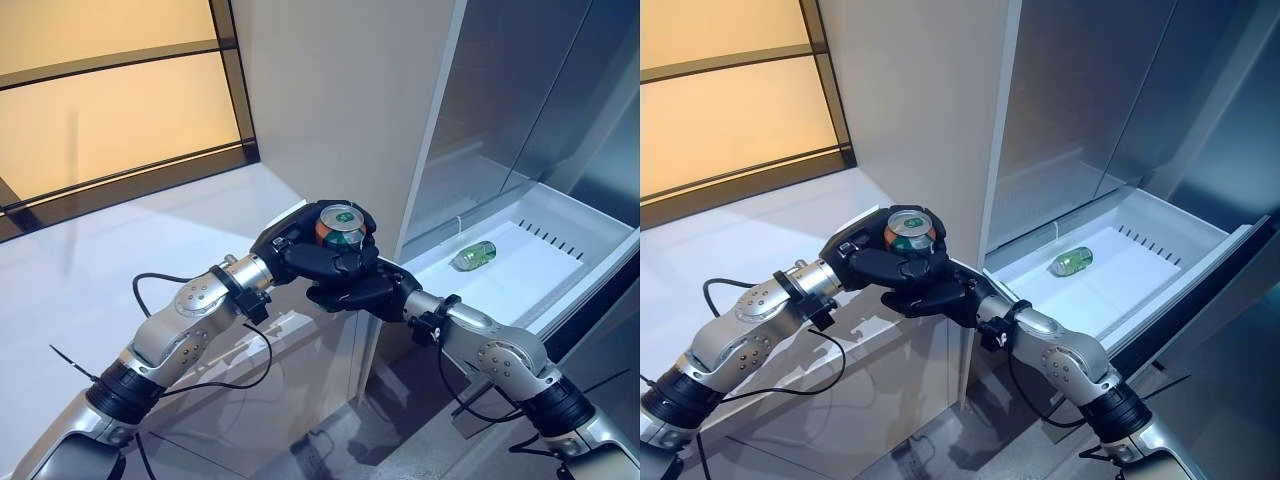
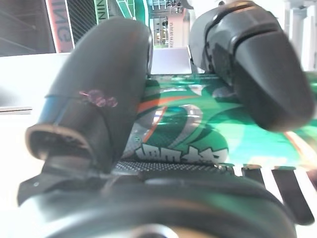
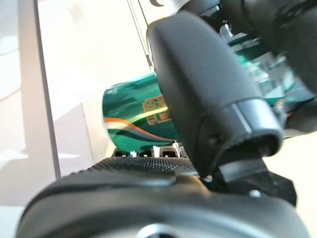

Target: Put drinks into fridge and close the fridge

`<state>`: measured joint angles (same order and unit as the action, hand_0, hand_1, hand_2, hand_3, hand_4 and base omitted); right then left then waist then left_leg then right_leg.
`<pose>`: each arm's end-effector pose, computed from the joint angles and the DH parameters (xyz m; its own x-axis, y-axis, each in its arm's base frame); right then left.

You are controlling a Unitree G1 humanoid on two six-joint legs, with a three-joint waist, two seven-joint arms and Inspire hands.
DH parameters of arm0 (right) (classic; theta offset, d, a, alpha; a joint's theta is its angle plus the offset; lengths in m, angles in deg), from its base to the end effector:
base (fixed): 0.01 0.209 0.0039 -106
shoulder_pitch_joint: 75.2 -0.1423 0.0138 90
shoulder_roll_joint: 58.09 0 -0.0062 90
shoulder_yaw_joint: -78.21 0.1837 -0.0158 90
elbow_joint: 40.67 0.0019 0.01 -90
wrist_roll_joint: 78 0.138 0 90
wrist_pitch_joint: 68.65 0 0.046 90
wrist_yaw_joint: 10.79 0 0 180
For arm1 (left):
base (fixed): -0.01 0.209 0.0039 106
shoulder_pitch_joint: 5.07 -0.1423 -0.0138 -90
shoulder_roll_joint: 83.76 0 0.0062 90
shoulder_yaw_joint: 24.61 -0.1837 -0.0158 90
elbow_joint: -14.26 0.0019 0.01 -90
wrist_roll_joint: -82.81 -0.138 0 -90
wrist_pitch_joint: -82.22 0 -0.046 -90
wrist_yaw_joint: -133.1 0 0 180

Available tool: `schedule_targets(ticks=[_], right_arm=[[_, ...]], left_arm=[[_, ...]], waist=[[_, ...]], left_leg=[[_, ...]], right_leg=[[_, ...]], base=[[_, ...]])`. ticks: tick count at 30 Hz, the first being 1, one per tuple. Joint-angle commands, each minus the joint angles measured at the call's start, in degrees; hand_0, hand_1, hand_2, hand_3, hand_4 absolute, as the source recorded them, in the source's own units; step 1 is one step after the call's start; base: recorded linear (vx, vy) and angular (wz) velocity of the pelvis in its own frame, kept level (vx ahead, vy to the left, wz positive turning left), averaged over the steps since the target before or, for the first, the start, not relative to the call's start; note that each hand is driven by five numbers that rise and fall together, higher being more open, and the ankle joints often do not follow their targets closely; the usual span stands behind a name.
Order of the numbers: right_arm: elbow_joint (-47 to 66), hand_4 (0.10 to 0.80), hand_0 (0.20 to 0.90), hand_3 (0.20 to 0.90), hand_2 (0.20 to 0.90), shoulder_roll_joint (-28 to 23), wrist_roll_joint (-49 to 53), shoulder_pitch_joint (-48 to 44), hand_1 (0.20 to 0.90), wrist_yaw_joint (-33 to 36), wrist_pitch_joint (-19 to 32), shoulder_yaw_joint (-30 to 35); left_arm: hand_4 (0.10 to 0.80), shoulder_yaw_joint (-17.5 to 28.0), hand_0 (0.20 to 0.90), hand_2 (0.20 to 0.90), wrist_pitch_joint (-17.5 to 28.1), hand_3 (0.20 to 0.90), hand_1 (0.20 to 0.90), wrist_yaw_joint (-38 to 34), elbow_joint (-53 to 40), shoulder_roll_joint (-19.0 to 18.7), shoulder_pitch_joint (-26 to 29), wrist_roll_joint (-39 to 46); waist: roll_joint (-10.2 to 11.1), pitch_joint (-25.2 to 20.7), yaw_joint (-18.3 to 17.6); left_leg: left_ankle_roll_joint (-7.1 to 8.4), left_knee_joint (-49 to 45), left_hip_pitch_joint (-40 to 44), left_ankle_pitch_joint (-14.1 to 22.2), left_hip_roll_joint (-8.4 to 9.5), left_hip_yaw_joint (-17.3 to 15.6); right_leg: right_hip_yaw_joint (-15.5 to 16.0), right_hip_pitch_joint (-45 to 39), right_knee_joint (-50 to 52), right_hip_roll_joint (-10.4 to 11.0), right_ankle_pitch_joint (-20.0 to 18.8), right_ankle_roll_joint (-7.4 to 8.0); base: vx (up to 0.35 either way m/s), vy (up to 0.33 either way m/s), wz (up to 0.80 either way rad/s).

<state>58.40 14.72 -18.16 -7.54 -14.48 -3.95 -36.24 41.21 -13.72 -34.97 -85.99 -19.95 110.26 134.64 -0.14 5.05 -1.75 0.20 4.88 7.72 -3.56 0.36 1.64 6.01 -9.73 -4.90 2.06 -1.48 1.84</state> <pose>0.2422 -0.1397 0.1178 0.7064 0.6898 -0.1586 -0.6190 0.7107 0.3343 0.2506 0.1670 0.1543 0.7022 -0.6992 0.1342 0.7061 0.7081 -0.0054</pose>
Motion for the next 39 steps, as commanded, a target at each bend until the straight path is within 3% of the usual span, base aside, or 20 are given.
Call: schedule_targets(ticks=[1, 8, 17, 18, 19, 20, 39], right_arm=[[5.2, 0.1, 0.3, 0.2, 0.3, 14.11, 11.84, -12.78, 0.3, -2.2, 6.54, -5.06], [4.12, 0.1, 0.3, 0.2, 0.3, 16.78, 10.58, -12.72, 0.3, 0.37, 8.67, -5.21], [2.81, 0.1, 0.3, 0.2, 0.3, 16.15, 5.92, -13.2, 0.3, 4.63, 10.41, -3.54], [2.67, 0.1, 0.3, 0.2, 0.3, 15.81, 4.9, -13.36, 0.3, 5.13, 10.54, -3.2], [2.54, 0.1, 0.3, 0.2, 0.3, 15.23, 3.84, -13.56, 0.3, 5.56, 10.93, -2.61], [2.54, 0.1, 0.3, 0.2, 0.3, 14.88, 3.28, -13.62, 0.3, 5.85, 11.04, -2.24], [3.89, 0.1, 0.3, 0.2, 0.3, 3.41, -5.25, -16.7, 0.3, 10.51, 14.3, 12.68]], left_arm=[[0.1, -0.01, 0.3, 0.3, 13.26, 0.2, 0.3, 1.83, -5.99, 12.25, 14.77, 11.75], [0.1, -0.31, 0.3, 0.3, 12.44, 0.2, 0.3, 2.19, -5.62, 15.55, 13.55, 12.83], [0.1, -0.38, 0.3, 0.3, 10.87, 0.2, 0.3, 1.45, -5.07, 14.94, 13.86, 9.21], [0.196, -0.32, 0.382, 0.382, 10.71, 0.296, 0.382, 1.2, -5.07, 14.78, 13.89, 8.89], [0.644, -0.06, 0.766, 0.766, 10.37, 0.744, 0.766, 0.56, -5.04, 14.48, 13.94, 7.68], [0.8, 0.09, 0.9, 0.9, 10.37, 0.9, 0.9, 0.4, -4.89, 14.24, 13.98, 7.48], [0.8, 9.31, 0.9, 0.9, 14.51, 0.9, 0.9, -4.54, -5.71, 9.87, 12.39, 3.68]], waist=[[0.71, -5.17, 0.18], [0.69, -5.18, 0.16], [0.51, -5.38, -0.07], [0.49, -5.37, -0.08], [0.48, -5.4, -0.13], [0.49, -5.42, -0.15], [1.44, -5.67, -0.58]], left_leg=[[-4.28, 0.12, 3.51, 9.34, 3.22, -5.74], [-4.47, 0.12, 3.7, 9.32, 3.26, -5.67], [-4.58, 0.12, 3.86, 9.37, 3.26, -5.75], [-4.58, 0.12, 3.9, 9.39, 3.26, -5.75], [-4.58, 0.12, 3.92, 9.43, 3.26, -5.74], [-4.57, 0.12, 3.94, 9.46, 3.24, -5.79], [-4.17, 0.12, 4.05, 9.64, 3.15, -4.88]], right_leg=[[-2.58, -1.08, -0.1, -3.61, 5.22, -2.27], [-2.91, -1.18, -0.1, -3.65, 5.07, -2.42], [-3.23, -1.25, -0.1, -3.72, 4.94, -2.4], [-3.27, -1.29, -0.1, -3.74, 4.95, -2.38], [-3.32, -1.32, -0.1, -3.75, 5.0, -2.38], [-3.3, -1.33, -0.1, -3.75, 5.01, -2.37], [-2.95, -1.46, -0.1, -4.1, 5.0, -2.64]], base=[[-0.005, 0.015, -0.07], [-0.002, 0.002, -0.02], [0.0, 0.0, 0.0], [0.001, 0.0, -0.04], [0.002, 0.0, -0.05], [0.003, -0.001, -0.05], [0.001, 0.0, -0.01]])
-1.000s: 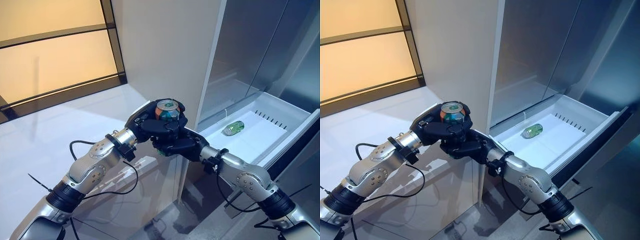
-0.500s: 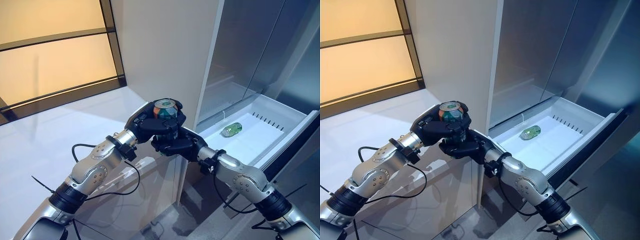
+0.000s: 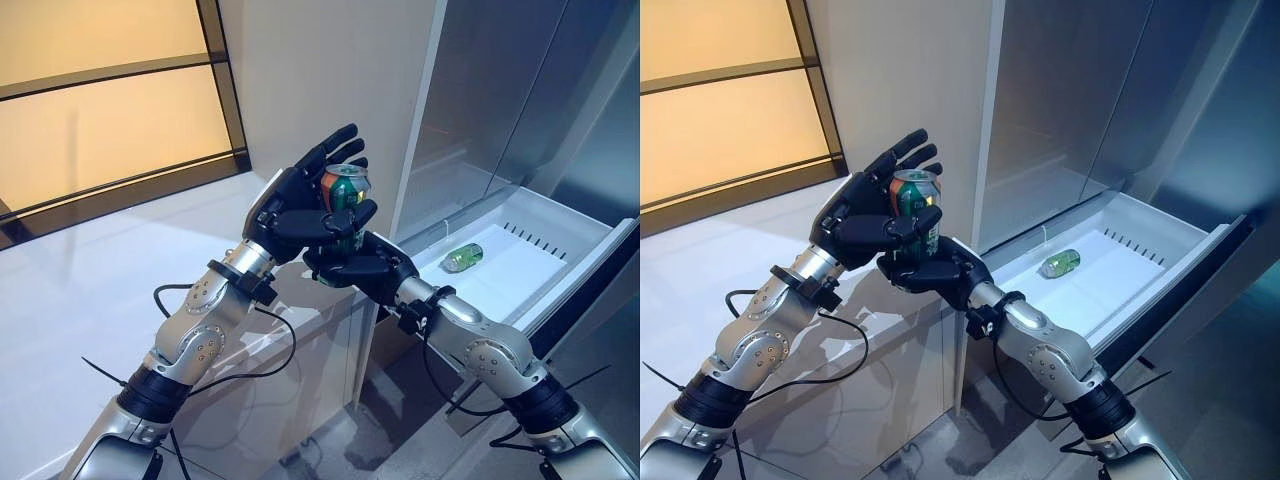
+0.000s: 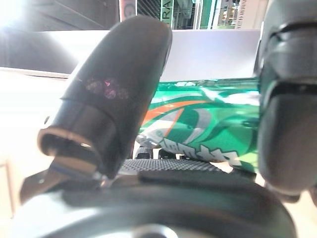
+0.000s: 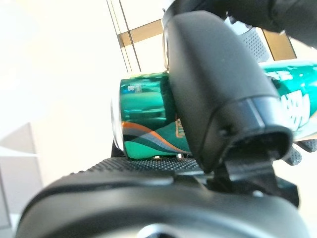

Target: Put drinks into fridge and close the fridge

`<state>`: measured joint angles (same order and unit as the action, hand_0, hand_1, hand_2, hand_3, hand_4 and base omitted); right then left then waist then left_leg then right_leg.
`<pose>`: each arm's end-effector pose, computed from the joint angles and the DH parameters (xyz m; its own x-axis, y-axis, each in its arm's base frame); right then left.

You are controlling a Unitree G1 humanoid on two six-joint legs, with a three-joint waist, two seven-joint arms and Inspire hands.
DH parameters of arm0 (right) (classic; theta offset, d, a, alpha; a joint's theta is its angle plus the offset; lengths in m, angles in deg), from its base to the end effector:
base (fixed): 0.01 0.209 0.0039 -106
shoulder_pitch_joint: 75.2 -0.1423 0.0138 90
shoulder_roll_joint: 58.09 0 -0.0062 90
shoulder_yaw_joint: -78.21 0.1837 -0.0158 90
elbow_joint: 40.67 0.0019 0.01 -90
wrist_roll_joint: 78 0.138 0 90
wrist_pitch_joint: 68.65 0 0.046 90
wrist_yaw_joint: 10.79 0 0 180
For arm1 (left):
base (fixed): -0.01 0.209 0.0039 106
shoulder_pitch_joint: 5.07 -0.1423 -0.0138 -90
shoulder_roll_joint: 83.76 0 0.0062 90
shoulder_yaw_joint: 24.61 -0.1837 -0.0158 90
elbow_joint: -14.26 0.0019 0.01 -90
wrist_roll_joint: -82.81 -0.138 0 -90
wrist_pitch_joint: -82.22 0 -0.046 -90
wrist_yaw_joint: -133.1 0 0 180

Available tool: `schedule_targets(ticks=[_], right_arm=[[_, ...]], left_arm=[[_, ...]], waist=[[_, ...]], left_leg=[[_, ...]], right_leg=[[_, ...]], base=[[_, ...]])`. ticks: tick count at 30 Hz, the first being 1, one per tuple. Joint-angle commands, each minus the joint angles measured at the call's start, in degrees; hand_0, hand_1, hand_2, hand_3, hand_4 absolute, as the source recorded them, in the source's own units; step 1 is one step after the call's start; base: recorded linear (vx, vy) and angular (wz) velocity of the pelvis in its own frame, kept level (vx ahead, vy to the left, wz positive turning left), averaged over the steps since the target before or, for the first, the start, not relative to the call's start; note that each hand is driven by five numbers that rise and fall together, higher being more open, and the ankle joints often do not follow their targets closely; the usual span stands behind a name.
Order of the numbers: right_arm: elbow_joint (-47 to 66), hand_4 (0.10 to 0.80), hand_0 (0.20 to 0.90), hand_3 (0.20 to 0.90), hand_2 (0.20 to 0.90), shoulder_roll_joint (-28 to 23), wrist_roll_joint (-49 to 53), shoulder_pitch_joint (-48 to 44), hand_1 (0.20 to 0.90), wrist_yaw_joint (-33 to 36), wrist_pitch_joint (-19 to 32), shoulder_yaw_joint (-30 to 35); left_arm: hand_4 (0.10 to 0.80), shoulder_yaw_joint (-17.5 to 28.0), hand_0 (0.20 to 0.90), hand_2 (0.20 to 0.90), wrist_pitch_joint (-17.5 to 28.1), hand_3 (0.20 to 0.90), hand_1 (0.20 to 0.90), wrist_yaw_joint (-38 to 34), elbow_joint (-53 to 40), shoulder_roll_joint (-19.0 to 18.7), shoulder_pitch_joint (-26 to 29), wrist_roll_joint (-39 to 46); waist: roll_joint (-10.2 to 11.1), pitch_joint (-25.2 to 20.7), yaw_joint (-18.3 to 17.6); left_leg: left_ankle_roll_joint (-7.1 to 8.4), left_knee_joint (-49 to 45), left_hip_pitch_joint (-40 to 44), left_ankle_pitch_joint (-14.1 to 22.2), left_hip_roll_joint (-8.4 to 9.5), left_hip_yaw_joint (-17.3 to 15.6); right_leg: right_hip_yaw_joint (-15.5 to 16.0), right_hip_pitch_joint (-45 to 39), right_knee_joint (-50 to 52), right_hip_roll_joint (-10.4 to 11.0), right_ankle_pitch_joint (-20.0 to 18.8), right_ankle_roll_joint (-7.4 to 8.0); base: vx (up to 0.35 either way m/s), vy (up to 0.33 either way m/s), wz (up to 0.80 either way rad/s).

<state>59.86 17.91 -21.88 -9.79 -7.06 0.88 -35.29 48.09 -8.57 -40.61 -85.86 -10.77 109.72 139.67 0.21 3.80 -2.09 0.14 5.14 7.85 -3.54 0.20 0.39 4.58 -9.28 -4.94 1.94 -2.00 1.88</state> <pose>0.2467 -0.1281 0.1347 0.8041 0.5931 -0.0396 -0.5618 0.7801 0.2754 0.2535 0.1587 0.1643 0.7561 -0.5382 0.3724 0.6338 0.7440 -0.2116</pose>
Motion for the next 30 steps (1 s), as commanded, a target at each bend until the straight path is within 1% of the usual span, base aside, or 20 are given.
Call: schedule_targets(ticks=[1, 4, 6, 8, 12, 13, 16, 20, 23, 25, 26, 27, 28, 30], right_arm=[[2.19, 0.1, 0.3, 0.2, 0.3, -0.39, -2.24, -14.77, 0.3, 3.24, 9.74, 12.28], [1.19, 0.1, 0.3, 0.2, 0.3, -1.73, -4.27, -15.89, 0.3, 3.72, 10.44, 13.68], [0.68, 0.1, 0.3, 0.2, 0.3, -2.64, -5.97, -16.36, 0.3, 4.33, 11.25, 15.09], [1.06, 0.1, 0.3, 0.2, 0.3, -3.55, -6.28, -16.44, 0.3, 4.53, 11.42, 16.53], [3.34, 0.1, 0.3, 0.2, 0.3, -5.23, -6.86, -14.38, 0.3, 4.04, 11.76, 20.53], [4.16, 0.1, 0.3, 0.2, 0.3, -5.58, -7.37, -13.3, 0.3, 3.92, 12.15, 21.97], [5.55, 0.1, 0.3, 0.2, 0.3, -5.95, -8.63, -11.36, 0.3, 3.77, 12.85, 24.24], [6.86, 0.1, 0.3, 0.2, 0.3, -6.14, -9.91, -9.54, 0.3, 4.2, 13.59, 26.02], [7.16, 0.1, 0.3, 0.2, 0.3, -6.35, -13.64, -8.52, 0.3, 4.99, 15.27, 27.28], [7.61, 0.1, 0.3, 0.2, 0.3, -6.7, -15.57, -8.17, 0.3, 5.2, 16.09, 27.72], [7.97, 0.1, 0.3, 0.2, 0.3, -6.91, -15.81, -7.79, 0.3, 4.93, 16.18, 28.0], [8.27, 0.1, 0.3, 0.2, 0.3, -6.96, -15.49, -7.56, 0.3, 4.52, 15.84, 28.16], [9.32, 0.1, 0.3, 0.2, 0.3, -7.4, -13.04, -6.91, 0.3, 2.9, 14.62, 28.52], [11.41, 0.1, 0.3, 0.2, 0.3, -7.28, -7.34, -5.58, 0.3, 1.07, 13.36, 28.75]], left_arm=[[0.8, 2.64, 0.9, 0.9, 9.91, 0.9, 0.9, 0.74, -5.73, 0.34, 13.15, -1.52], [0.8, 3.7, 0.9, 0.9, 11.29, 0.9, 0.9, -0.85, -5.2, -0.49, 13.94, -1.55], [0.8, 5.03, 0.9, 0.9, 13.04, 0.9, 0.9, -2.71, -5.26, -0.98, 14.12, -2.74], [0.8, 6.51, 0.9, 0.9, 13.68, 0.9, 0.9, -4.08, -5.77, -1.23, 13.93, -4.09], [0.8, 10.23, 0.9, 0.9, 14.8, 0.9, 0.9, -7.44, -6.84, -2.43, 12.39, -10.33], [0.8, 11.65, 0.9, 0.9, 14.55, 0.9, 0.9, -7.71, -6.89, -3.06, 11.59, -11.41], [0.8, 13.6, 0.9, 0.9, 13.68, 0.9, 0.9, -7.35, -7.12, -3.98, 10.05, -10.75], [0.8, 14.78, 0.9, 0.9, 12.0, 0.9, 0.9, -6.53, -7.85, -3.91, 8.28, -8.5], [0.8, 14.92, 0.9, 0.9, 9.2, 0.9, 0.9, -4.08, -8.74, -2.24, 6.31, -2.86], [0.8, 14.74, 0.9, 0.9, 7.45, 0.9, 0.9, -2.76, -9.66, -0.63, 4.82, 0.48], [0.8, 14.72, 0.9, 0.9, 5.85, 0.9, 0.9, -1.84, -10.33, 0.5, 3.69, 3.32], [0.8, 14.68, 0.9, 0.9, 5.37, 0.9, 0.9, -1.47, -10.71, 1.11, 3.05, 3.45], [0.8, 14.59, 0.9, 0.9, 4.34, 0.9, 0.9, -1.17, -11.84, 2.33, 1.54, 3.35], [0.8, 14.03, 0.9, 0.9, 3.36, 0.9, 0.9, -0.65, -12.54, 3.54, -0.36, 1.5]], waist=[[1.1, -4.48, -0.27], [1.16, -4.65, -0.27], [1.21, -4.75, -0.22], [1.31, -4.81, -0.24], [1.56, -4.94, -0.35], [1.63, -5.01, -0.32], [1.59, -4.94, -0.28], [1.54, -4.81, -0.32], [1.5, -4.54, -0.33], [1.51, -4.32, -0.34], [1.53, -4.22, -0.35], [1.53, -4.15, -0.39], [1.53, -4.0, -0.51], [1.57, -3.87, -0.71]], left_leg=[[-4.09, -0.14, 3.92, 9.63, 3.32, -3.64], [-4.03, -0.14, 4.01, 9.7, 3.28, -3.74], [-4.03, -0.14, 4.02, 9.72, 3.25, -3.77], [-4.0, -0.14, 4.01, 9.75, 3.24, -3.69], [-3.96, -0.14, 3.96, 9.86, 3.2, -3.59], [-3.95, -0.14, 3.92, 9.91, 3.19, -3.53], [-3.98, -0.14, 3.91, 10.0, 3.2, -3.5], [-4.03, -0.14, 3.95, 10.09, 3.16, -3.76], [-4.06, -0.14, 4.04, 10.17, 3.1, -4.13], [-4.06, -0.14, 4.02, 10.21, 3.09, -4.32], [-4.05, -0.14, 4.02, 10.22, 3.07, -4.42], [-4.03, -0.14, 4.0, 10.22, 3.06, -4.5], [-4.04, -0.14, 3.96, 10.22, 3.05, -4.73], [-4.05, -0.14, 3.79, 10.21, 3.04, -5.0]], right_leg=[[-1.53, -1.91, -0.06, -3.99, 5.52, -2.67], [-1.4, -1.99, -0.06, -4.0, 5.56, -2.68], [-1.28, -2.03, -0.06, -4.01, 5.6, -2.77], [-1.23, -2.05, -0.06, -4.03, 5.66, -2.82], [-1.09, -2.06, -0.06, -4.03, 5.77, -2.85], [-1.0, -2.03, -0.06, -4.0, 5.8, -2.82], [-0.77, -2.05, -0.06, -3.9, 5.81, -2.75], [-0.75, -1.96, -0.06, -3.83, 5.72, -2.61], [-0.68, -1.91, -0.06, -3.75, 5.63, -2.5], [-0.7, -1.84, -0.06, -3.73, 5.57, -2.43], [-0.71, -1.79, -0.06, -3.72, 5.49, -2.39], [-0.7, -1.75, -0.06, -3.7, 5.46, -2.35], [-0.75, -1.64, -0.06, -3.67, 5.36, -2.27], [-0.94, -1.38, -0.06, -3.65, 5.22, -2.15]], base=[[0.0, 0.0, 0.0], [0.0, 0.0, 0.0], [0.0, 0.0, 0.0], [0.0, 0.0, 0.0], [0.008, -0.003, 0.0], [0.034, -0.013, 0.01], [0.0, 0.0, 0.0], [0.0, 0.0, 0.0], [0.007, 0.003, -0.04], [0.003, 0.012, -0.09], [-0.001, 0.013, -0.07], [-0.007, 0.024, -0.09], [-0.013, 0.033, -0.09], [-0.018, 0.036, -0.05]])
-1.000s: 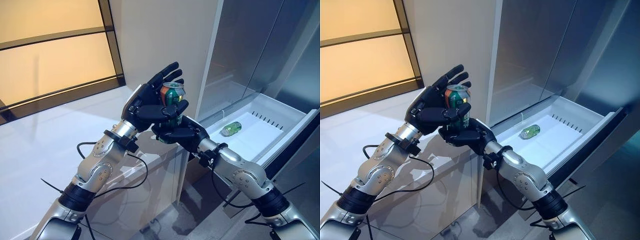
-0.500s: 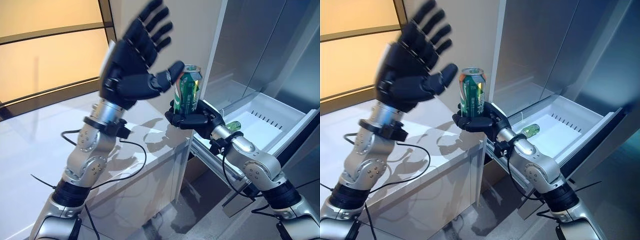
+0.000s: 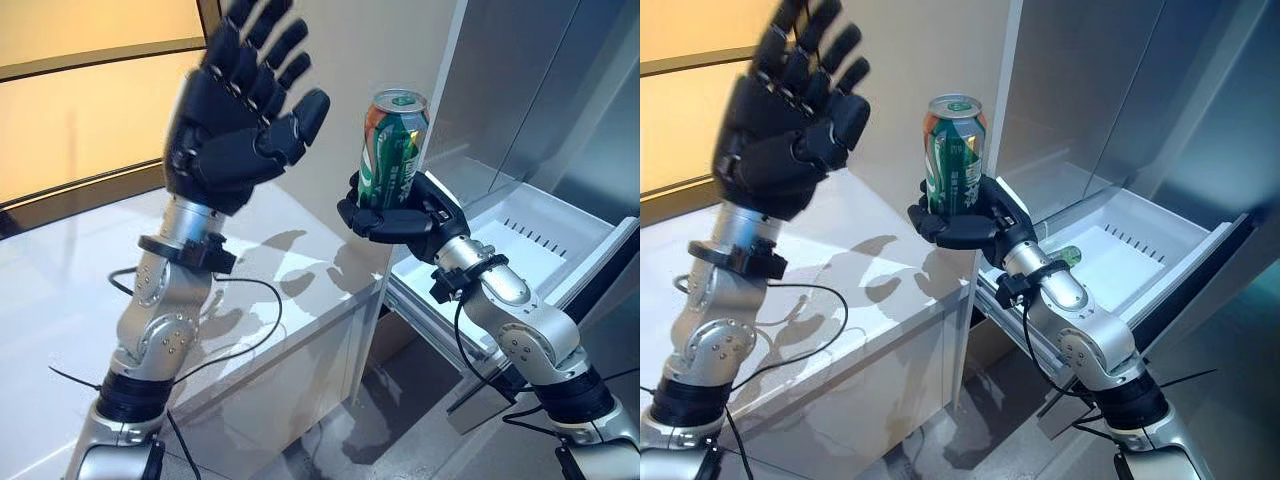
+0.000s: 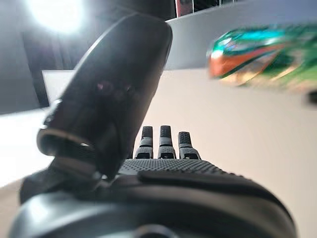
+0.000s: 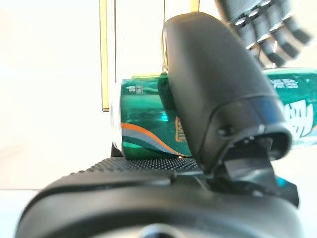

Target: Put drinks into fridge and close the fridge

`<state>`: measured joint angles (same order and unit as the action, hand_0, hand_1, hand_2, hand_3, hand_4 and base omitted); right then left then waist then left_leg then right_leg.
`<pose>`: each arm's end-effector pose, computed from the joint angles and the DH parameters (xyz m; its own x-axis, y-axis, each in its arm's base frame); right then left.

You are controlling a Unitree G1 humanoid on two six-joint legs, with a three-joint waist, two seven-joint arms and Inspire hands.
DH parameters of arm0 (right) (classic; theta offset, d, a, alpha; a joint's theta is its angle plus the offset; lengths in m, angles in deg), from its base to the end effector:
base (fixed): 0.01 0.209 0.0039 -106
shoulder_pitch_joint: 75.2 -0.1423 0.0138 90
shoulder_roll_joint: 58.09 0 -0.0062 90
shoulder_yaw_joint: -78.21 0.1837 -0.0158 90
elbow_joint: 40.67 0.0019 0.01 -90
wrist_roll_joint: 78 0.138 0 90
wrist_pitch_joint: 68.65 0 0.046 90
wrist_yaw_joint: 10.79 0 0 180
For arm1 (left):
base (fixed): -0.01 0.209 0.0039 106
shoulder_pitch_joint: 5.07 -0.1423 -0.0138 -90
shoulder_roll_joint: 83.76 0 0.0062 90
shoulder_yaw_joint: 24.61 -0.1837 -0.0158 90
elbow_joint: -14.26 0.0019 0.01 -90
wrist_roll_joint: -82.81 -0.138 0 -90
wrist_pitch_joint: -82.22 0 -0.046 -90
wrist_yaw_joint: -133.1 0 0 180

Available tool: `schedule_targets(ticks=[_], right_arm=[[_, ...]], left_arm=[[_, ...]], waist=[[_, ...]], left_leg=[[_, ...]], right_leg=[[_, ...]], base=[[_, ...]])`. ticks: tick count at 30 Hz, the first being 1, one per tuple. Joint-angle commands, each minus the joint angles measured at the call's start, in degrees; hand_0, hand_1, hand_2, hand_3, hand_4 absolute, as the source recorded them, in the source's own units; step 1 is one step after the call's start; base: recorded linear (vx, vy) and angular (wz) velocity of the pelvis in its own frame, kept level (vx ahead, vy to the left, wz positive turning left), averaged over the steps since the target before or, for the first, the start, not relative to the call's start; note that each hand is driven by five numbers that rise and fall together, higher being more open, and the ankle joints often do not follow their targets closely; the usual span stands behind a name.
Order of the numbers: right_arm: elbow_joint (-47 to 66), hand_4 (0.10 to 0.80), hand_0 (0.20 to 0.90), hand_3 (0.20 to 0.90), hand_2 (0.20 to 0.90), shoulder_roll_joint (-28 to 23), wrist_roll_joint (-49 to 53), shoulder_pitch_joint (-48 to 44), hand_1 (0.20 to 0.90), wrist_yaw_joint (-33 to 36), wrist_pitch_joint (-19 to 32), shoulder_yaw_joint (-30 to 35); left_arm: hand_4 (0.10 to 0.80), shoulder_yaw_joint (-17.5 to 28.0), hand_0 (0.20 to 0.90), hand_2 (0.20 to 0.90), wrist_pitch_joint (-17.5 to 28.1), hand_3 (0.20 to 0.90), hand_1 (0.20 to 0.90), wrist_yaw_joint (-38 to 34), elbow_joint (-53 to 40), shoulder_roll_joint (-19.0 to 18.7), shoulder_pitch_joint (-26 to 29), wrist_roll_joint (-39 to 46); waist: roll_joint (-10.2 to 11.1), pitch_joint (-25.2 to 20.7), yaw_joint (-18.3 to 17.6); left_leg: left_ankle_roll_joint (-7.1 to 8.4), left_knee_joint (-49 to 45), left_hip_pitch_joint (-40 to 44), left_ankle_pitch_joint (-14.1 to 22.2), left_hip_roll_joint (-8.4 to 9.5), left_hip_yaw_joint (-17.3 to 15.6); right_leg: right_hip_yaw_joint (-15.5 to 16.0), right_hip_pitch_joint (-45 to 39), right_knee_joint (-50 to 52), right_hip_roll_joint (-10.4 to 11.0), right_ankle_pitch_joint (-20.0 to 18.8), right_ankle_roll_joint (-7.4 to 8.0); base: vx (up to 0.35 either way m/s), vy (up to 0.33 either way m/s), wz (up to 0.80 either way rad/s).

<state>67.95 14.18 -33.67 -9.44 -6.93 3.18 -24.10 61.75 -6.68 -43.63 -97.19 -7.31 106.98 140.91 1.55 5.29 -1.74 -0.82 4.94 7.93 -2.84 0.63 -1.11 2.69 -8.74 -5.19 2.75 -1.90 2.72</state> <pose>0.2433 -0.1598 0.1788 0.8725 0.4449 0.2021 -0.4578 0.8888 0.0199 0.2315 0.1771 0.2026 0.6918 -0.3549 0.6288 0.6026 0.7636 -0.2320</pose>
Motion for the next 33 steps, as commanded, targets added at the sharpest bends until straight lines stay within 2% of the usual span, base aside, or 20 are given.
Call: schedule_targets(ticks=[1, 3, 7, 13, 16, 20, 24, 29, 30, 33], right_arm=[[3.77, 0.1, 0.3, 0.2, 0.3, -3.39, 5.74, -5.47, 0.3, 0.28, 10.88, 17.62], [5.83, 0.1, 0.3, 0.2, 0.3, -2.66, 12.45, -3.64, 0.3, -1.57, 9.74, 17.5], [6.88, 0.1, 0.3, 0.2, 0.3, -0.88, 17.31, -1.49, 0.3, -4.47, 9.19, 16.32], [7.13, 0.1, 0.3, 0.2, 0.3, -0.21, 12.86, 1.08, 0.3, -5.25, 12.85, 16.67], [6.59, 0.1, 0.3, 0.2, 0.3, -0.71, 9.27, 3.51, 0.3, -4.59, 14.15, 19.86], [4.63, 0.1, 0.3, 0.2, 0.3, -2.17, 9.1, 5.09, 0.3, -3.73, 13.85, 23.13], [2.88, 0.1, 0.3, 0.2, 0.3, -2.98, 10.92, 5.05, 0.3, -2.48, 13.07, 23.52], [-0.54, 0.1, 0.3, 0.2, 0.3, -4.96, 8.06, 2.91, 0.3, 0.85, 14.05, 21.23], [-1.87, 0.1, 0.3, 0.2, 0.3, -5.87, 7.07, 1.67, 0.3, 2.11, 14.62, 19.8], [-3.28, 0.1, 0.3, 0.2, 0.3, -6.39, 5.71, 0.39, 0.3, 3.2, 14.94, 18.31]], left_arm=[[0.8, 0.29, 0.9, 0.9, 1.43, 0.9, 0.9, 2.57, -1.15, 0.17, 1.94, -0.28], [0.8, -0.21, 0.9, 0.9, 1.07, 0.9, 0.9, 3.56, -0.56, 0.33, 0.42, -1.92], [0.8, -0.95, 0.9, 0.9, 2.15, 0.9, 0.9, 3.18, 2.04, -0.54, 0.42, -3.54], [0.8, -1.91, 0.9, 0.9, 3.1, 0.9, 0.9, 1.36, 5.99, -0.45, 1.27, -2.46], [0.8, -1.67, 0.9, 0.9, 2.42, 0.9, 0.9, 3.52, 7.94, 0.78, 0.38, 1.34], [0.8, -2.38, 0.9, 0.9, -1.75, 0.9, 0.9, 8.78, 7.17, 3.1, -1.01, 8.22], [0.8, -4.77, 0.9, 0.9, -5.57, 0.9, 0.9, 12.46, 6.18, 5.43, -2.81, 11.46], [0.8, -10.7, 0.9, 0.9, -11.55, 0.9, 0.9, 18.49, 5.39, 7.9, -5.55, 15.89], [0.8, -13.43, 0.9, 0.9, -14.31, 0.9, 0.9, 21.28, 5.54, 8.83, -6.58, 16.93], [0.8, -16.22, 0.9, 0.9, -17.33, 0.9, 0.9, 23.91, 5.98, 9.67, -7.77, 17.57]], waist=[[0.24, -5.29, -1.11], [0.26, -5.04, -1.29], [0.01, -4.64, -1.71], [-0.63, -4.32, -2.83], [-0.94, -4.12, -4.19], [-1.34, -3.63, -5.55], [-1.5, -3.07, -6.05], [-1.41, -2.53, -5.7], [-1.27, -2.13, -5.42], [-1.17, -1.73, -5.11]], left_leg=[[-3.1, 0.06, 3.68, 9.53, 2.6, -3.57], [-3.3, 0.06, 3.59, 9.58, 2.7, -3.79], [-3.62, 0.06, 3.56, 9.71, 3.01, -4.21], [-4.15, 0.06, 3.32, 9.8, 3.41, -5.69], [-4.55, 0.06, 3.35, 10.2, 3.74, -6.35], [-4.83, 0.06, 2.96, 10.62, 3.75, -8.44], [-5.0, 0.06, 2.86, 10.97, 3.55, -10.1], [-5.3, 0.06, 2.61, 11.13, 3.33, -10.58], [-5.42, 0.06, 2.54, 11.18, 3.23, -10.55], [-5.51, 0.06, 2.57, 11.27, 3.12, -10.4]], right_leg=[[0.91, -1.86, 0.19, -4.45, 5.1, -2.95], [0.67, -1.68, 0.19, -4.34, 4.96, -2.78], [0.14, -1.38, 0.19, -4.08, 4.53, -2.24], [-1.1, -0.68, 0.19, -3.46, 3.53, -1.25], [-2.6, -0.23, 0.19, -3.22, 2.89, -0.46], [-4.26, 0.97, 0.19, -2.98, 1.9, 0.39], [-4.95, 1.57, 0.19, -2.83, 1.33, 0.84], [-5.36, 1.81, 0.19, -2.91, 1.13, 0.75], [-5.2, 1.76, 0.19, -2.91, 1.13, 0.56], [-4.88, 1.59, 0.19, -2.94, 1.16, 0.38]], base=[[-0.024, 0.042, -0.03], [-0.031, 0.053, -0.04], [-0.038, 0.065, -0.11], [-0.044, 0.088, -0.18], [-0.03, 0.103, -0.17], [-0.055, 0.089, -0.26], [-0.046, 0.053, -0.23], [-0.011, 0.012, -0.09], [0.0, 0.0, 0.0], [0.0, 0.0, 0.0]])
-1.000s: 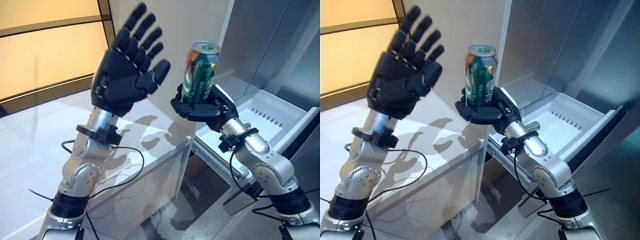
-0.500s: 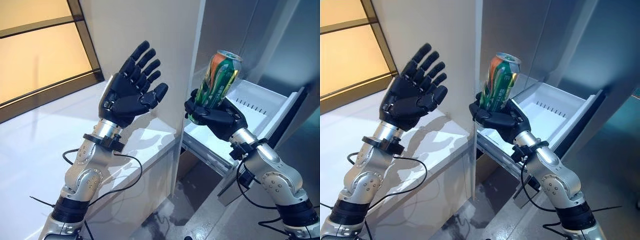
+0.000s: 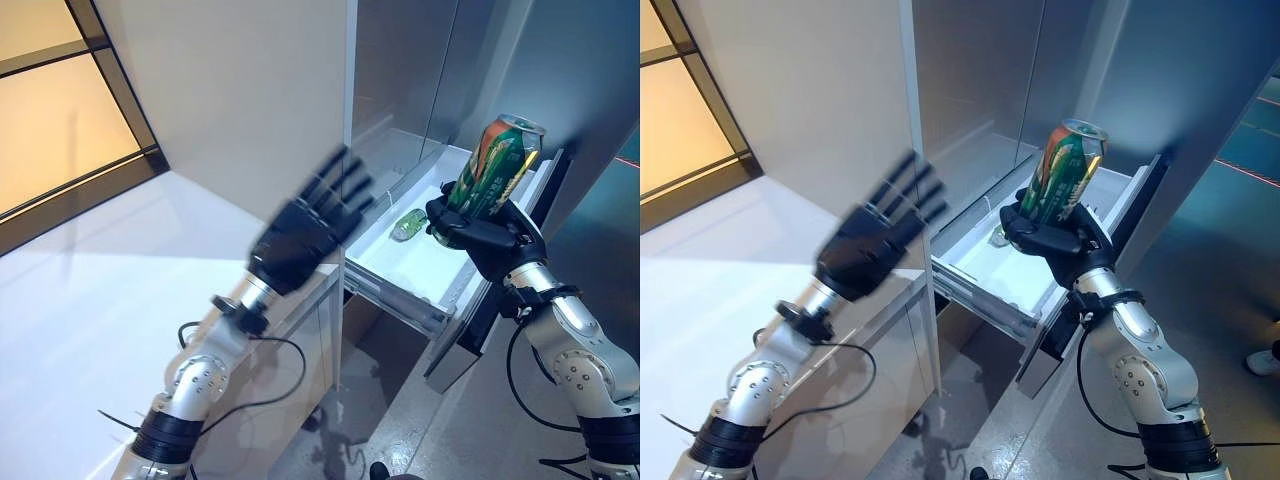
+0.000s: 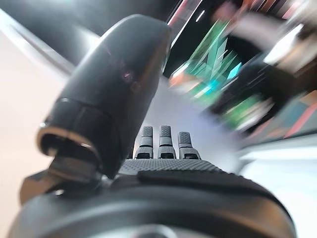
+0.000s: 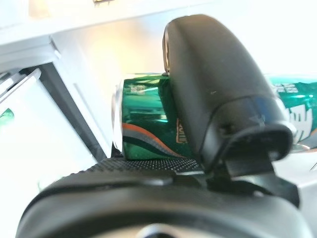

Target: Put drinks into fridge and close the fridge

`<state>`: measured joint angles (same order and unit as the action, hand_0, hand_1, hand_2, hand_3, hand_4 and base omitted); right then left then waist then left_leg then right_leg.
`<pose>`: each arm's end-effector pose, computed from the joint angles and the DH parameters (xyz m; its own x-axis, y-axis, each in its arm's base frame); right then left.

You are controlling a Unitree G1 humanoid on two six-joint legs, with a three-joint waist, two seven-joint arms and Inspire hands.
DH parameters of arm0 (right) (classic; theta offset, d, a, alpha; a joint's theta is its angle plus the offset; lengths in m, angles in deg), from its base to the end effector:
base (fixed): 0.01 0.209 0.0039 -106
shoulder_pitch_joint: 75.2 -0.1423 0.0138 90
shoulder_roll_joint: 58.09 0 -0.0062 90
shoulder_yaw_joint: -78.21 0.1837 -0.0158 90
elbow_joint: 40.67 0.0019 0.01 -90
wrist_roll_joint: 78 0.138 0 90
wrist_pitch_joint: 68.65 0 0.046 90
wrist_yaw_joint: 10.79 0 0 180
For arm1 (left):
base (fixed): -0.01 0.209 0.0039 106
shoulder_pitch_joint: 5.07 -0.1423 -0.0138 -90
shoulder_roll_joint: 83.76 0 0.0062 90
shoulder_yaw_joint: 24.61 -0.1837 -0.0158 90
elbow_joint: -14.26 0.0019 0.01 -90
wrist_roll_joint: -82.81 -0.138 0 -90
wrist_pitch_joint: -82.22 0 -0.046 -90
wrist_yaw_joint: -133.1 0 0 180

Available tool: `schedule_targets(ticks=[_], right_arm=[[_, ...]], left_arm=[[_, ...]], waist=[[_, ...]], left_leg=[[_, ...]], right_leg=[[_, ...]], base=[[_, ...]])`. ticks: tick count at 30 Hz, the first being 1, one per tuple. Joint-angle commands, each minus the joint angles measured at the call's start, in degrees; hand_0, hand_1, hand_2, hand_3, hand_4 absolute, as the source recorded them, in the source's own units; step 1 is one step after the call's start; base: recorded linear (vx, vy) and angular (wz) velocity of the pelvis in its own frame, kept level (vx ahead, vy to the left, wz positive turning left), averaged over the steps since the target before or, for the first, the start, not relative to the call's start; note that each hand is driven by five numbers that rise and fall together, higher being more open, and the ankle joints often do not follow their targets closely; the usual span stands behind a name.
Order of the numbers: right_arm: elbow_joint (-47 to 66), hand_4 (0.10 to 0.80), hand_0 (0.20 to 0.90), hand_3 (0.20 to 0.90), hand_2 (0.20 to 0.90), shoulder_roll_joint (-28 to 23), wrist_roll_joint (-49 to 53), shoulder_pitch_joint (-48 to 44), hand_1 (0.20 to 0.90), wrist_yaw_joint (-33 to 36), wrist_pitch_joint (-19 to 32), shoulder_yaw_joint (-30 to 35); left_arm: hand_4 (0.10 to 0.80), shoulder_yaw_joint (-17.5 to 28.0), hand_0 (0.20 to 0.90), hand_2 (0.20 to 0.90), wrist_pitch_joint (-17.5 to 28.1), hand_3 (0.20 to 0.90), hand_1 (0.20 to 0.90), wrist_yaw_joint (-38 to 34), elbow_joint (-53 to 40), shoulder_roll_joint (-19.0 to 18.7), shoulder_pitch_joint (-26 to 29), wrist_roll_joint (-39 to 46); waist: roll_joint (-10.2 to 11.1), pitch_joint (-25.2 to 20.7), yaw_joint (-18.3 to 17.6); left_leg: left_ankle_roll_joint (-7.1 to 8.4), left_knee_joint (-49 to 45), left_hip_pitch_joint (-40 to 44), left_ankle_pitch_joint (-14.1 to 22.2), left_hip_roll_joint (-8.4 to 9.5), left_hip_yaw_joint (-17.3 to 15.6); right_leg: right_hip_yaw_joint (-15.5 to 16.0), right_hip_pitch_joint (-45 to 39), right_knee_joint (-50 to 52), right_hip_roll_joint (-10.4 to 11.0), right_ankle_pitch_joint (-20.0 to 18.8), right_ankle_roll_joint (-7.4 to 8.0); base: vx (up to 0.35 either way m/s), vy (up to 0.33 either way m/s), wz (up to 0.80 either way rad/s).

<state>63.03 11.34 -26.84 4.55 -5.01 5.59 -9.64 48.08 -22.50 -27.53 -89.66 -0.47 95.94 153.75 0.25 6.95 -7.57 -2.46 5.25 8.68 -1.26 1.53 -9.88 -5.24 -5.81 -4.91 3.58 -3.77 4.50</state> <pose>0.2265 -0.2289 0.1478 0.9872 0.1292 0.0939 -0.1462 0.9676 0.2058 0.2182 0.1329 0.1071 0.6067 -0.7300 0.3147 0.7190 0.3351 -0.6088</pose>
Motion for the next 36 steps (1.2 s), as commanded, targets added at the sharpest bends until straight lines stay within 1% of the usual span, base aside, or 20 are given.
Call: schedule_targets(ticks=[1, 4, 5, 9, 12, 13, 15, 16, 18, 19, 20, 21, 23, 24, 26, 27, 29, 31, 35, 36], right_arm=[[0.49, 0.1, 0.3, 0.2, 0.3, -4.14, -0.72, -14.95, 0.3, 2.21, 12.55, 2.62], [-3.46, 0.1, 0.3, 0.2, 0.3, -5.0, -0.97, -18.44, 0.3, 3.55, 12.51, -0.33], [-4.49, 0.1, 0.3, 0.2, 0.3, -5.25, -1.07, -19.24, 0.3, 3.64, 12.54, -0.9], [-11.0, 0.1, 0.3, 0.2, 0.3, -6.37, -0.52, -24.79, 0.3, 4.49, 12.24, -4.47], [-16.25, 0.1, 0.3, 0.2, 0.3, -7.46, -0.64, -29.25, 0.3, 4.22, 10.54, -6.33], [-19.02, 0.1, 0.3, 0.2, 0.3, -7.86, -1.94, -31.36, 0.3, 3.61, 9.43, -7.4], [-22.05, 0.1, 0.3, 0.2, 0.3, -8.59, -1.77, -33.33, 0.3, 3.2, 9.0, -8.51], [-24.67, 0.1, 0.3, 0.2, 0.3, -8.97, -2.91, -34.71, 0.3, 2.43, 8.16, -9.01], [-28.78, 0.1, 0.3, 0.2, 0.3, -9.64, -2.87, -37.03, 0.3, 1.83, 7.34, -10.19], [-31.36, 0.1, 0.3, 0.2, 0.3, -10.16, -3.9, -38.18, 0.3, 1.06, 6.88, -10.6], [-33.47, 0.1, 0.3, 0.2, 0.3, -10.77, -3.9, -39.24, 0.3, 0.64, 6.57, -11.1], [-36.91, 0.1, 0.3, 0.2, 0.3, -11.59, -4.72, -40.75, 0.3, -0.35, 6.35, -11.65], [-39.75, 0.1, 0.3, 0.2, 0.3, -12.26, -5.39, -41.91, 0.3, -1.03, 6.68, -12.28], [-42.27, 0.1, 0.3, 0.2, 0.3, -12.72, -6.93, -42.96, 0.3, -1.61, 6.58, -12.77], [-44.2, 0.1, 0.3, 0.2, 0.3, -13.09, -7.59, -44.03, 0.3, -1.49, 6.34, -13.59], [-45.35, 0.1, 0.3, 0.2, 0.3, -13.16, -9.01, -44.74, 0.3, -1.23, 5.3, -13.96], [-47.28, 0.1, 0.3, 0.2, 0.3, -13.62, -11.69, -45.51, 0.3, -1.27, 4.34, -14.75], [-51.92, 0.1, 0.3, 0.2, 0.3, -14.63, -17.02, -46.8, 0.3, -1.94, 1.83, -16.48], [-61.19, 0.1, 0.3, 0.2, 0.3, -17.31, -29.22, -49.08, 0.3, -5.1, -1.02, -19.26], [-62.54, 0.1, 0.3, 0.2, 0.3, -17.68, -30.29, -49.53, 0.3, -5.56, -0.82, -19.83]], left_arm=[[0.8, -4.86, 0.9, 0.9, -3.19, 0.9, 0.9, 8.43, -1.58, 3.25, 2.39, 5.84], [0.8, -10.05, 0.9, 0.9, -5.93, 0.9, 0.9, 11.24, -0.16, 4.48, -0.04, 3.83], [0.8, -10.86, 0.9, 0.9, -6.26, 0.9, 0.9, 11.87, 0.2, 4.55, -0.42, 3.08], [0.8, -16.01, 0.9, 0.9, -10.88, 0.9, 0.9, 11.82, 4.22, 4.67, -3.16, 4.08], [0.8, -18.93, 0.9, 0.9, -12.34, 0.9, 0.9, 10.65, 8.36, 4.34, -5.0, 2.55], [0.8, -19.97, 0.9, 0.9, -12.02, 0.9, 0.9, 10.66, 11.45, 4.3, -5.45, -1.5], [0.8, -20.78, 0.9, 0.9, -11.55, 0.9, 0.9, 10.29, 14.14, 3.66, -6.38, -3.42], [0.8, -20.99, 0.9, 0.9, -10.65, 0.9, 0.9, 11.89, 17.53, 3.92, -7.1, -8.15], [0.8, -21.93, 0.9, 0.9, -8.3, 0.9, 0.9, 10.64, 21.41, 3.09, -7.78, -14.08], [0.8, -22.09, 0.9, 0.9, -6.15, 0.9, 0.9, 11.79, 24.67, 2.73, -8.18, -19.35], [0.8, -22.25, 0.9, 0.9, -4.37, 0.9, 0.9, 10.87, 26.9, 2.2, -8.38, -22.86], [0.8, -22.31, 0.9, 0.9, -1.23, 0.9, 0.9, 10.79, 31.37, 1.59, -8.52, -29.43], [0.8, -22.09, 0.9, 0.9, 0.55, 0.9, 0.9, 10.04, 35.09, 1.29, -8.53, -33.06], [0.8, -21.43, 0.9, 0.9, 1.77, 0.9, 0.9, 8.36, 40.01, 1.22, -8.52, -37.26], [0.8, -20.58, 0.9, 0.9, 1.58, 0.9, 0.9, 6.39, 43.8, 1.49, -8.35, -38.18], [0.8, -19.28, 0.9, 0.9, 2.03, 0.9, 0.9, 5.22, 47.44, 1.84, -8.25, -41.33], [0.8, -18.1, 0.9, 0.9, 3.12, 0.9, 0.9, 3.82, 51.37, 1.95, -8.19, -44.19], [0.8, -14.56, 0.9, 0.9, 5.85, 0.9, 0.9, 3.23, 59.97, 2.82, -8.18, -49.24], [0.8, -10.21, 0.9, 0.9, 8.95, 0.9, 0.9, 0.12, 68.35, 2.67, -8.63, -52.16], [0.8, -9.52, 0.9, 0.9, 9.58, 0.9, 0.9, -0.03, 69.31, 2.69, -8.67, -52.65]], waist=[[0.24, -3.17, 0.95], [0.53, -2.78, 1.61], [0.56, -2.71, 1.72], [0.96, -2.57, 2.89], [1.22, -2.77, 3.85], [1.3, -2.89, 4.31], [1.33, -3.02, 4.69], [1.41, -3.19, 5.12], [1.47, -3.29, 5.61], [1.51, -3.31, 6.01], [1.57, -3.34, 6.35], [1.69, -3.39, 6.91], [1.85, -3.4, 7.35], [2.2, -3.36, 7.95], [2.5, -3.39, 8.3], [2.77, -3.4, 8.71], [3.07, -3.35, 9.02], [3.62, -3.01, 9.75], [4.0, -1.98, 11.08], [3.97, -1.75, 11.2]], left_leg=[[-3.9, -0.25, 1.85, 9.73, 2.2, -1.46], [-3.96, -0.25, 1.91, 9.75, 2.08, -0.95], [-3.97, -0.25, 1.91, 9.74, 2.07, -0.8], [-3.85, -0.25, 1.86, 9.59, 1.99, 0.23], [-3.61, -0.25, 1.84, 9.47, 1.95, 1.05], [-3.52, -0.25, 1.85, 9.49, 1.97, 1.48], [-3.39, -0.25, 1.89, 9.31, 1.95, 1.82], [-3.31, -0.25, 1.96, 9.34, 1.93, 2.02], [-3.16, -0.25, 1.94, 9.09, 1.89, 2.58], [-3.11, -0.25, 1.95, 8.98, 1.87, 2.92], [-3.04, -0.25, 1.93, 8.82, 1.81, 3.21], [-2.88, -0.25, 1.87, 8.58, 1.76, 3.78], [-2.73, -0.25, 1.78, 8.3, 1.71, 4.3], [-2.48, -0.25, 1.72, 8.07, 1.6, 4.77], [-2.27, -0.25, 1.66, 7.83, 1.55, 5.28], [-2.09, -0.25, 1.6, 7.68, 1.46, 5.66], [-1.9, -0.25, 1.58, 7.41, 1.34, 6.05], [-1.53, -0.25, 1.51, 6.82, 1.07, 6.68], [-0.99, -0.25, 1.23, 5.99, 0.68, 7.94], [-0.96, -0.25, 1.18, 5.9, 0.64, 8.14]], right_leg=[[3.17, -1.47, -0.09, -3.83, 3.17, -1.56], [3.86, -1.82, -0.09, -3.96, 3.57, -1.89], [4.04, -1.89, -0.09, -3.97, 3.66, -1.95], [5.21, -2.3, -0.09, -4.11, 4.24, -2.45], [6.02, -2.62, -0.09, -4.22, 4.62, -2.73], [6.47, -2.78, -0.09, -4.25, 4.82, -2.79], [6.86, -2.95, -0.09, -4.26, 4.93, -2.88], [7.33, -3.14, -0.09, -4.26, 5.11, -2.95], [7.76, -3.32, -0.09, -4.31, 5.25, -3.16], [8.04, -3.47, -0.09, -4.36, 5.37, -3.26], [8.28, -3.57, -0.09, -4.39, 5.47, -3.4], [8.75, -3.73, -0.09, -4.48, 5.69, -3.58], [9.15, -3.79, -0.09, -4.54, 5.77, -3.77], [9.6, -3.95, -0.09, -4.67, 5.95, -3.94], [9.81, -4.04, -0.09, -4.8, 6.07, -4.12], [10.09, -4.1, -0.09, -4.9, 6.21, -4.25], [10.34, -4.21, -0.09, -4.97, 6.37, -4.46], [10.9, -4.44, -0.09, -5.13, 6.56, -4.88], [11.82, -4.55, -0.09, -5.43, 6.78, -5.44], [11.96, -4.56, -0.09, -5.45, 6.83, -5.51]], base=[[0.0, 0.0, 0.0], [0.004, -0.022, 0.04], [0.009, -0.045, 0.07], [0.013, -0.048, 0.15], [0.028, -0.056, 0.23], [0.044, -0.066, 0.27], [0.041, -0.048, 0.17], [0.047, -0.045, 0.16], [0.054, -0.063, 0.16], [0.048, -0.073, 0.18], [0.063, -0.105, 0.25], [0.055, -0.108, 0.19], [0.045, -0.103, 0.2], [0.043, -0.106, 0.28], [0.05, -0.112, 0.29], [0.049, -0.098, 0.24], [0.058, -0.107, 0.13], [0.072, -0.143, 0.14], [0.039, -0.111, 0.25], [0.025, -0.098, 0.16]])
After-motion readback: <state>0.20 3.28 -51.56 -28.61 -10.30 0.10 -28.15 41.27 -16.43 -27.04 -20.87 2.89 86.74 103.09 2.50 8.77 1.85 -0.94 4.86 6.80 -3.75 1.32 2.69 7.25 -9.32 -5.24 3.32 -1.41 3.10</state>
